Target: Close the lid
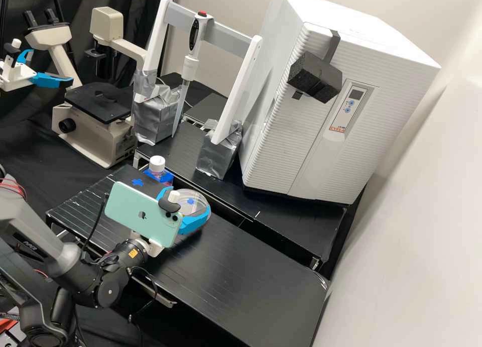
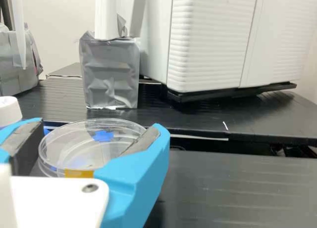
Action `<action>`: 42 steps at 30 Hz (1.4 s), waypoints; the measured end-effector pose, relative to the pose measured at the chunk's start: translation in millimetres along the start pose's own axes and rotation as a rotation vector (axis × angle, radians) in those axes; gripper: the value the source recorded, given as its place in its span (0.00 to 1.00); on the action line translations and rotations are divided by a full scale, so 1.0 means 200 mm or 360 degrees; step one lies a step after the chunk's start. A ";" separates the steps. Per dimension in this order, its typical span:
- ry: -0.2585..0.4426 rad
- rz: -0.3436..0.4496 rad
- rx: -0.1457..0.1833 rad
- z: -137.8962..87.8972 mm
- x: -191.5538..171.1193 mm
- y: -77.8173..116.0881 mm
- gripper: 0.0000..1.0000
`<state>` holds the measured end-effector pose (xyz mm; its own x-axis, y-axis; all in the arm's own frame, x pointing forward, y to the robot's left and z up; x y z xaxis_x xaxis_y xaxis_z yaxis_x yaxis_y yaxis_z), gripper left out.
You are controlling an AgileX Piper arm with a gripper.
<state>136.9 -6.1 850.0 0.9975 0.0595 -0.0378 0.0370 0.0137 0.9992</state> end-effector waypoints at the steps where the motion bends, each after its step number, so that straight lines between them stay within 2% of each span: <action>1: 0.0001 0.0001 -0.0002 0.00 0.00 0.00 0.00; 9: -0.0006 0.0002 -0.0008 0.00 0.00 0.00 0.00; 14: -0.0019 -0.0011 0.0018 0.01 0.00 0.00 0.00; 24: -0.0027 -0.0002 0.0010 0.02 0.00 0.00 0.00; 25: -0.0027 -0.0002 0.0010 0.02 0.00 0.00 1.00; 29: -0.0027 -0.0002 0.0002 0.02 0.00 0.00 1.00; 33: -0.0027 -0.0003 -0.0033 0.02 0.00 0.00 1.00; 38: -0.0027 -0.0003 -0.0033 0.02 0.00 0.00 1.00; 42: -0.0027 0.0018 -0.0057 0.01 -0.01 0.01 1.00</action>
<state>135.6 -8.3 851.8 0.9987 0.0428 -0.0258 0.0237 0.0488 0.9985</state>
